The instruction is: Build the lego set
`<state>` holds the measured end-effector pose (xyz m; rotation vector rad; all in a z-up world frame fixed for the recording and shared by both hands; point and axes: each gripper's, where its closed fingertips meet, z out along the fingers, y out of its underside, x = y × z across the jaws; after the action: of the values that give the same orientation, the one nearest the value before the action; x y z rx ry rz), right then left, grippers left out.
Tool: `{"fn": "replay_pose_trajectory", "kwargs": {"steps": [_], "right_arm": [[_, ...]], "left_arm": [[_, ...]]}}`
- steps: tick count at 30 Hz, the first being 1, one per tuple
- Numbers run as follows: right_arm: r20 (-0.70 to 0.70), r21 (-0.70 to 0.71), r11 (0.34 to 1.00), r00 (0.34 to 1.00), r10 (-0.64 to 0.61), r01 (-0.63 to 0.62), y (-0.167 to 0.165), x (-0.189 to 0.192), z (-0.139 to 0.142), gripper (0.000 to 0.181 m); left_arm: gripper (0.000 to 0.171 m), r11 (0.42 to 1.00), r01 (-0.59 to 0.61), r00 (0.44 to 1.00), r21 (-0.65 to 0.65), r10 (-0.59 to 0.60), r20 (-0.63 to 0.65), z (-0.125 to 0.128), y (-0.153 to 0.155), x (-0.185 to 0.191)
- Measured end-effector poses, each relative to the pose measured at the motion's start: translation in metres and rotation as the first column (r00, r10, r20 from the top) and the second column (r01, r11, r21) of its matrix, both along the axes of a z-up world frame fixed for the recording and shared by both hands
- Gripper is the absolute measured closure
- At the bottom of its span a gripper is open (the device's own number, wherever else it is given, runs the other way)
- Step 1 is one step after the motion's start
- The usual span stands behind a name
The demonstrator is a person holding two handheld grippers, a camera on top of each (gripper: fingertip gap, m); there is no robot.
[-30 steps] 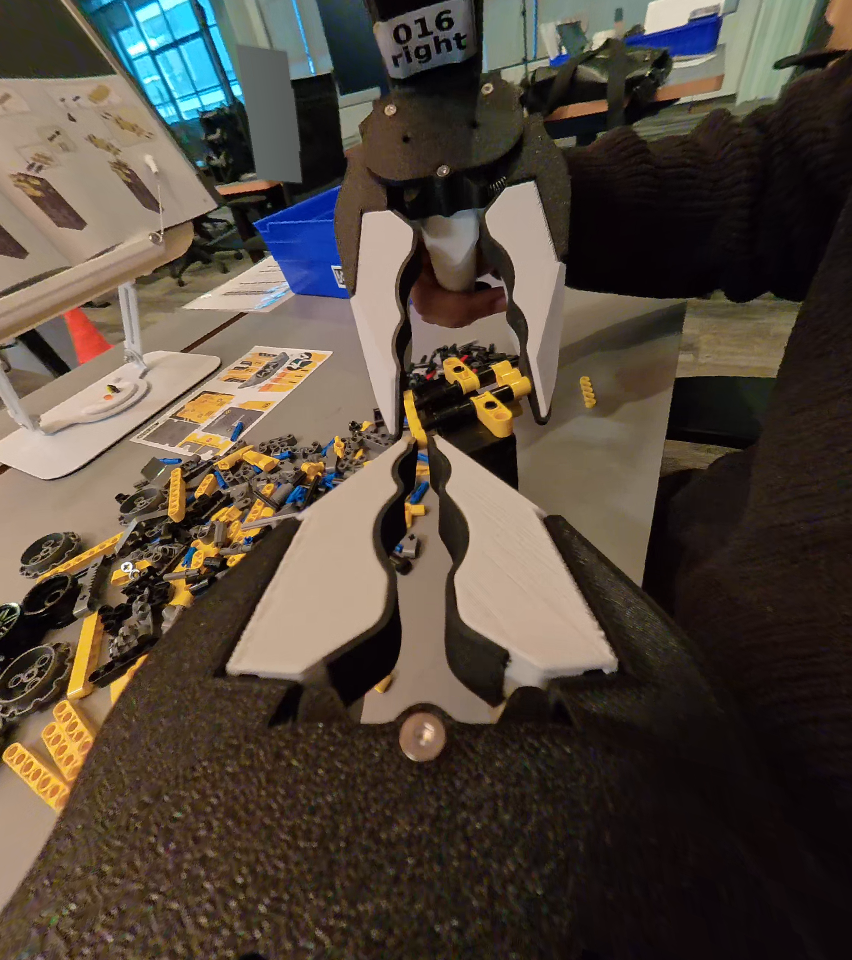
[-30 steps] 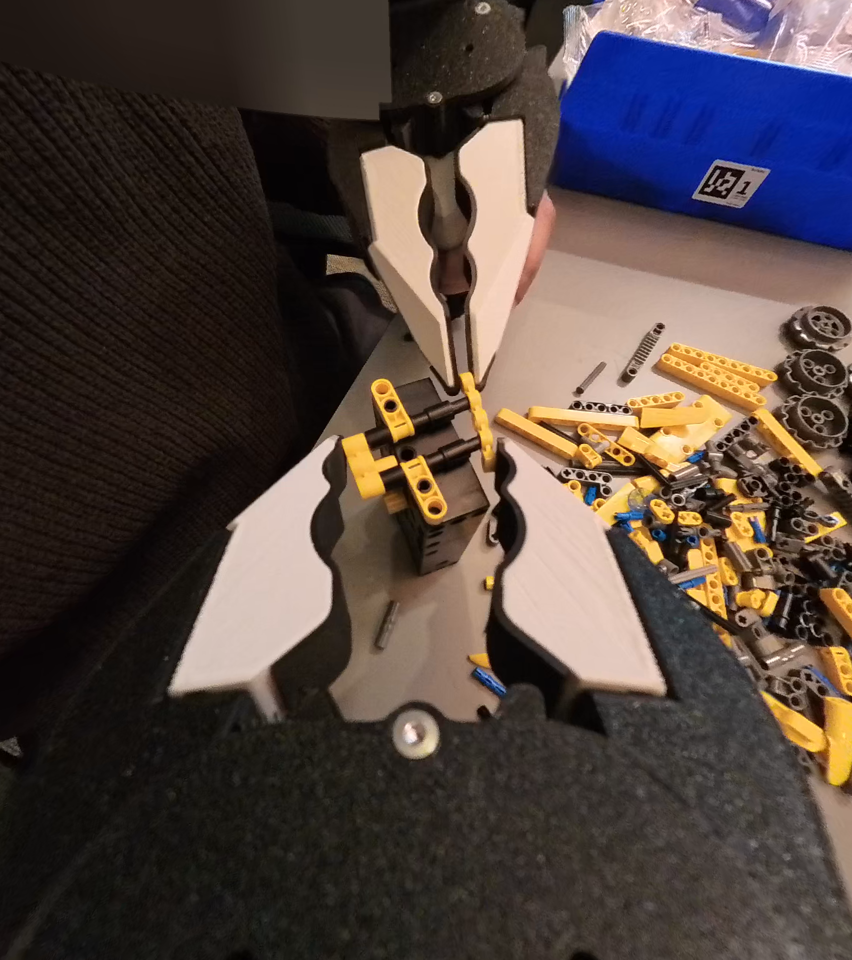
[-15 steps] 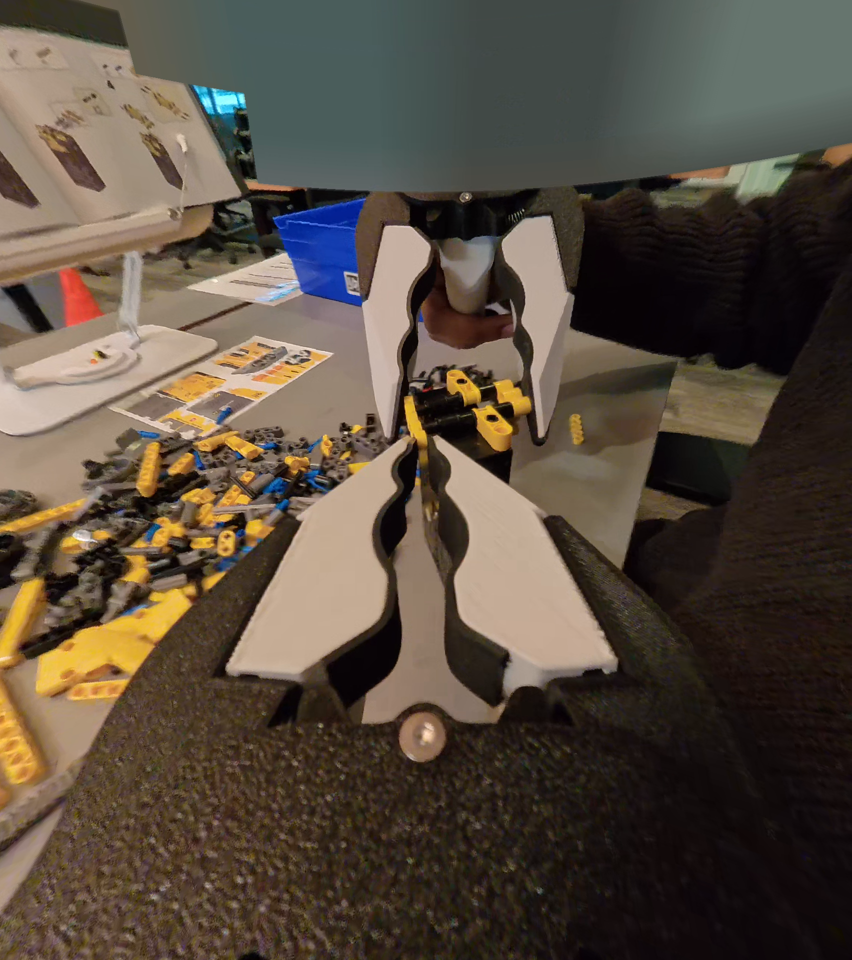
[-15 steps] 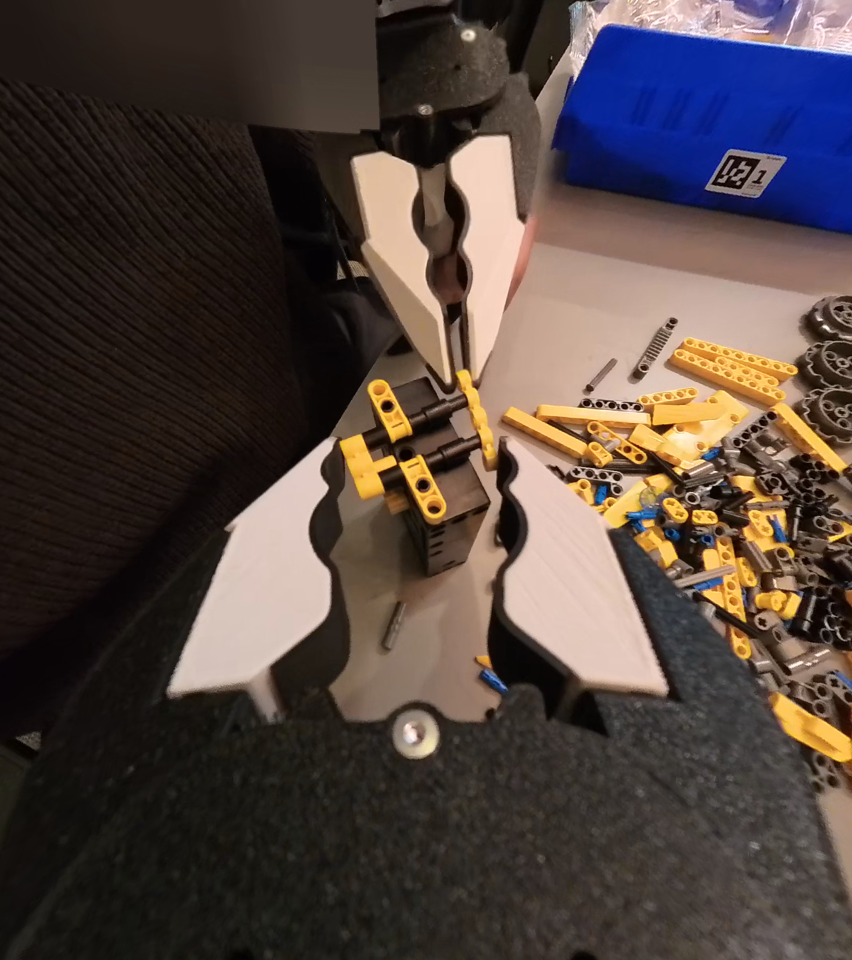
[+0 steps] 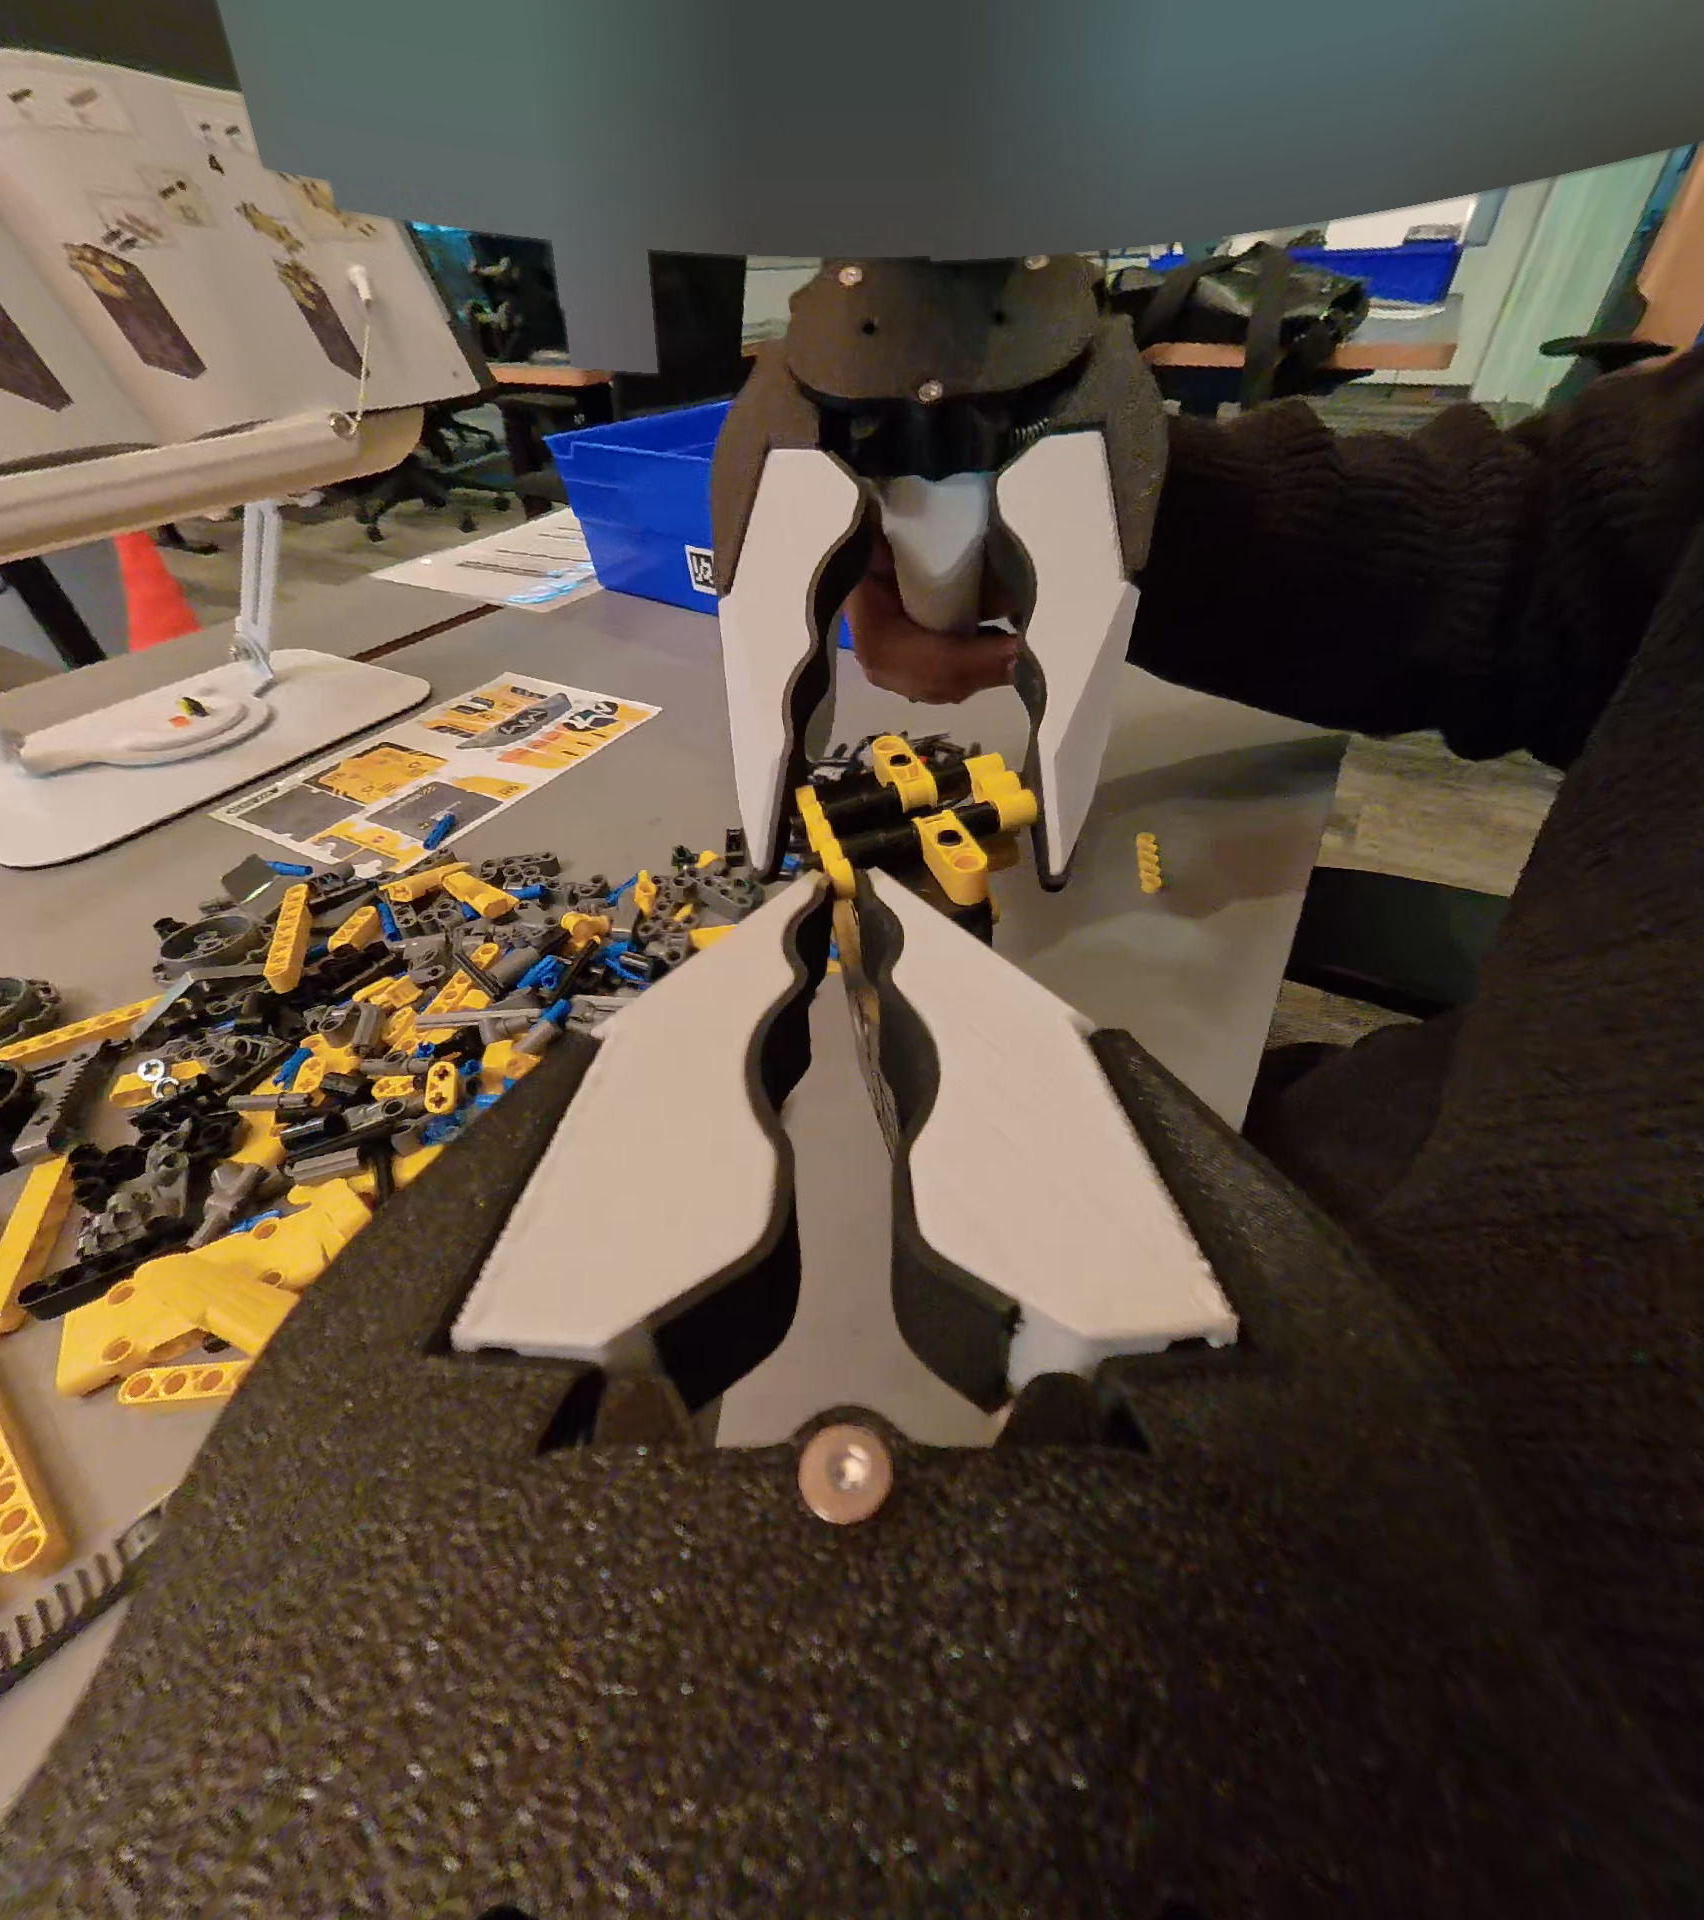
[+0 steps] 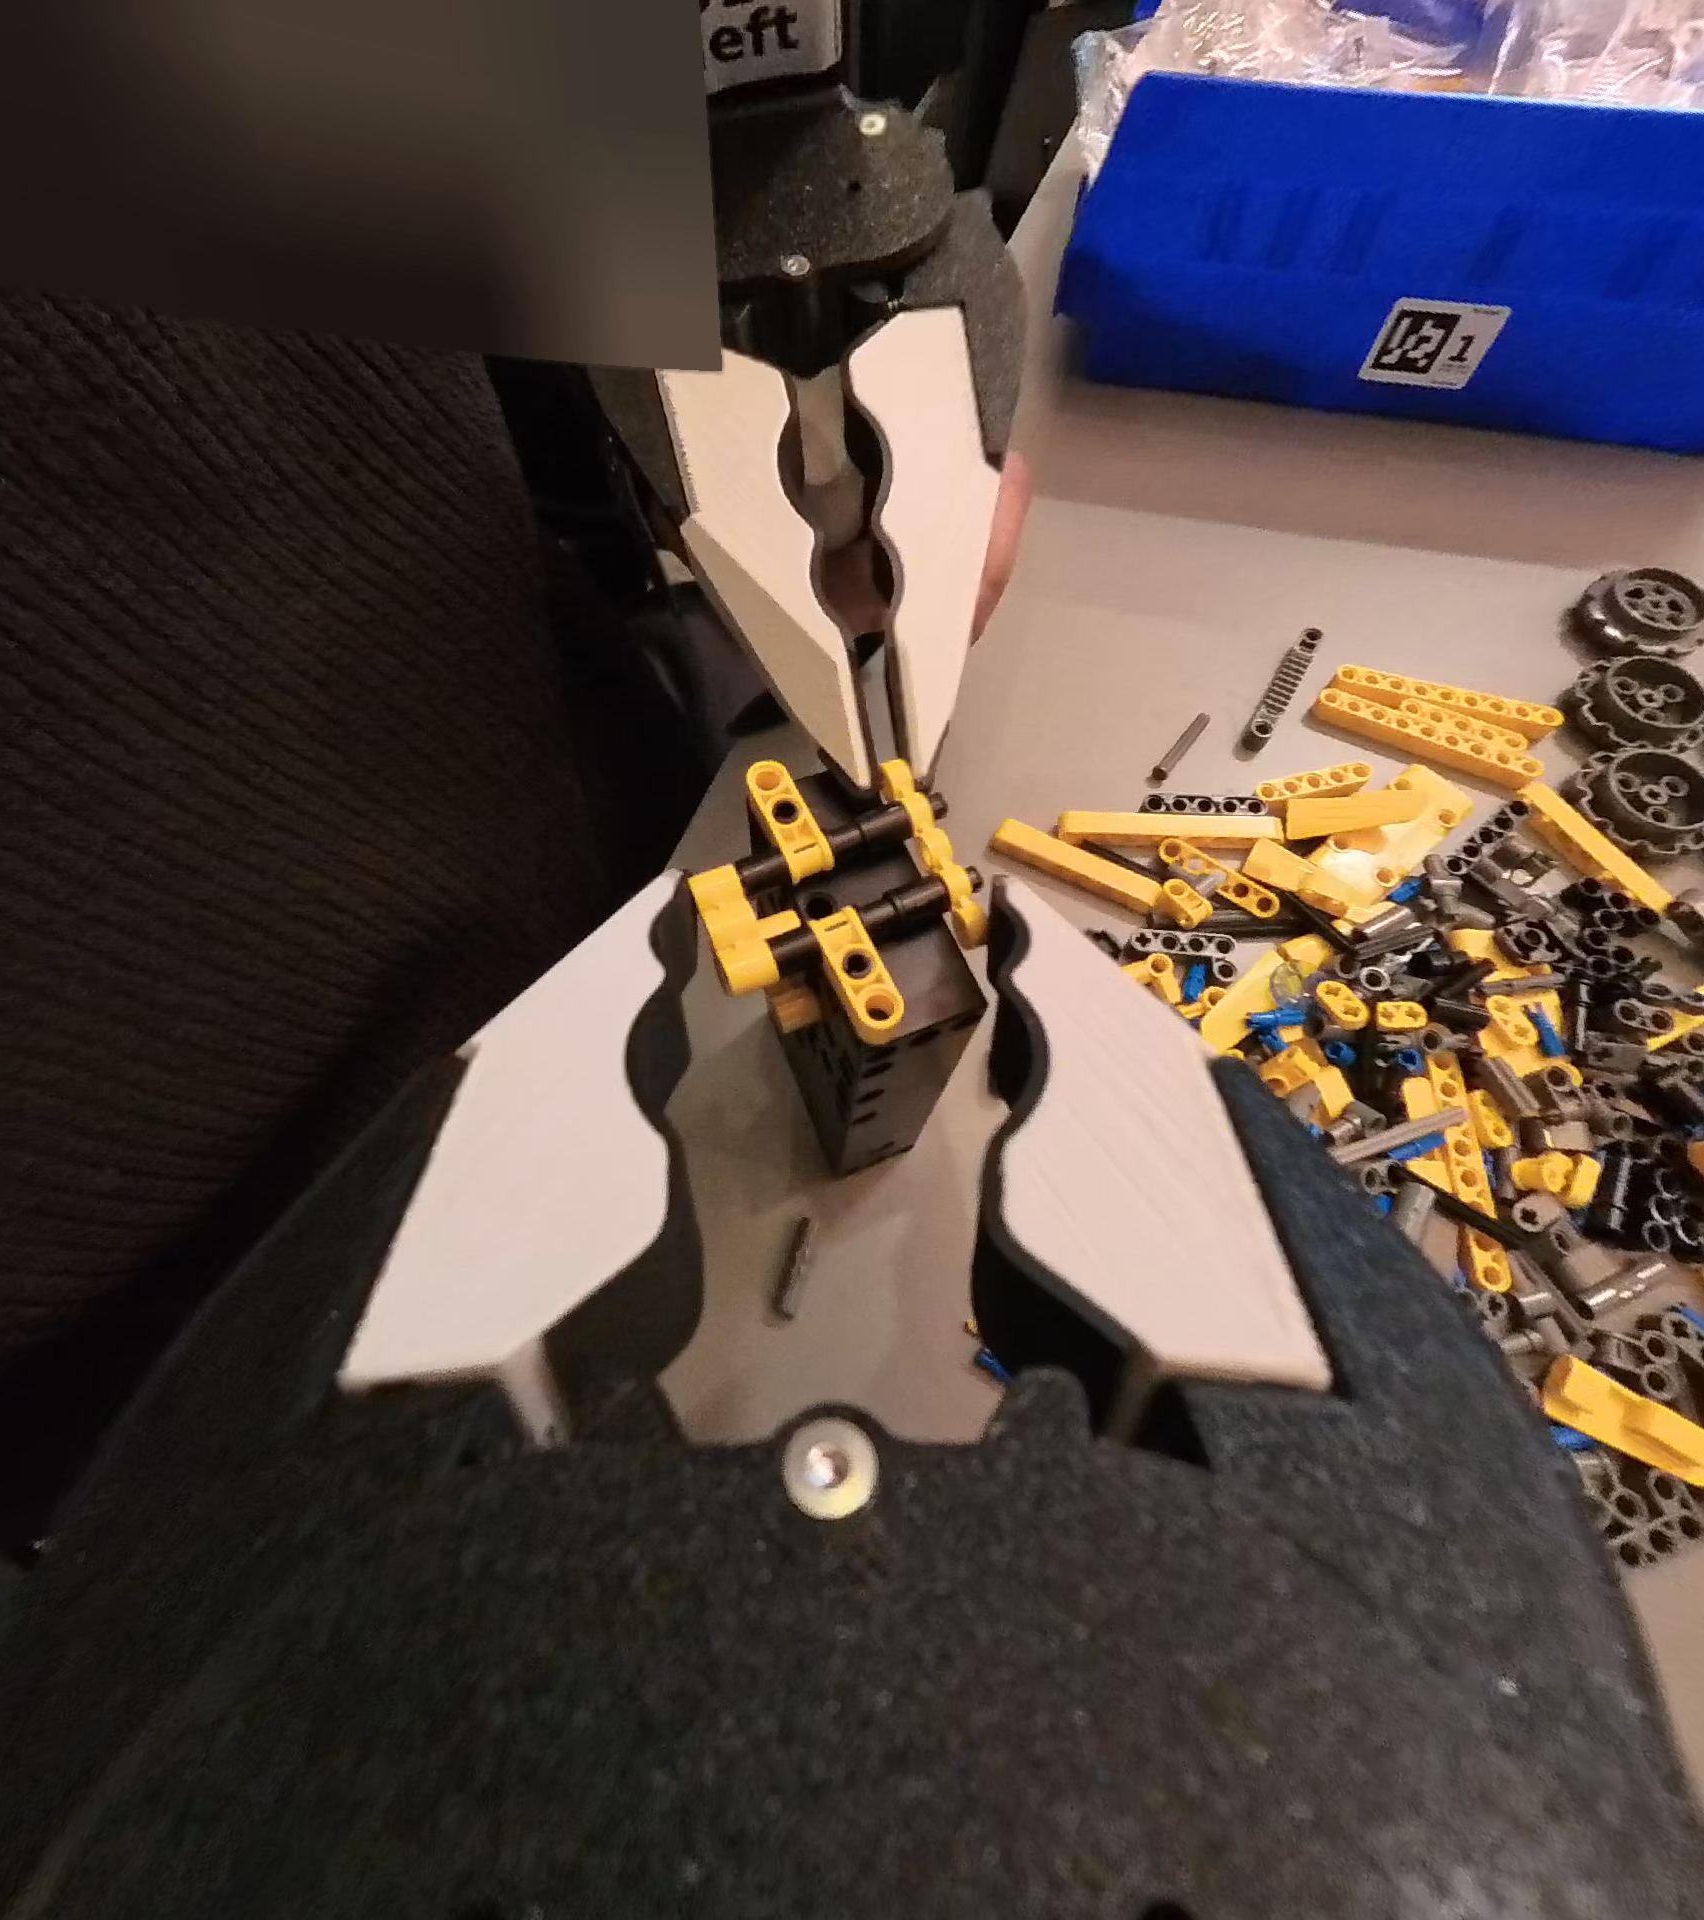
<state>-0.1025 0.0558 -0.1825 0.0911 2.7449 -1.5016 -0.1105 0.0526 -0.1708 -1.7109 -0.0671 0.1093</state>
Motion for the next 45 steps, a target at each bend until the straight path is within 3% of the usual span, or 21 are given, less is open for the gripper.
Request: {"fn": "replay_pose_trajectory", "kwargs": {"steps": [8,16,22,27,35,41,45], "right_arm": [[-0.074,-0.029,0.97,0.968,-0.241,0.24,0.013,-0.019,0.0,0.125],[-0.069,-0.056,0.942,0.94,-0.335,0.332,0.011,-0.015,0.0,0.125],[-0.007,-0.057,0.851,0.852,-0.524,0.522,0.012,-0.022,0.001,0.125],[-0.052,-0.059,0.867,0.866,-0.497,0.495,0.009,-0.008,0.001,0.124],[0.069,-0.128,0.878,0.887,-0.457,0.462,0.009,-0.006,0.005,0.123],[0.011,-0.135,0.876,0.884,-0.467,0.464,0.025,-0.013,0.006,0.115],[0.022,-0.188,0.909,0.927,-0.374,0.372,0.028,-0.005,0.012,0.114]], "left_arm": [[0.144,0.998,-0.048,0.998,0.034,0.047,0.046,0.0,-0.005,-0.009],[0.12,0.996,0.046,0.991,0.079,-0.056,0.125,0.004,0.004,0.003],[0.128,0.995,0.012,0.994,0.1,-0.023,0.103,0.005,0.009,-0.002],[0.129,0.993,0.043,0.992,0.108,-0.055,0.111,0.002,0.008,0.002],[0.129,0.986,0.09,0.983,0.143,-0.11,0.145,0.005,0.008,-0.002],[0.129,0.986,0.116,0.98,0.121,-0.134,0.146,0.002,0.012,-0.002],[0.129,0.986,0.131,0.98,0.106,-0.145,0.138,0.001,0.014,0.0]]}}
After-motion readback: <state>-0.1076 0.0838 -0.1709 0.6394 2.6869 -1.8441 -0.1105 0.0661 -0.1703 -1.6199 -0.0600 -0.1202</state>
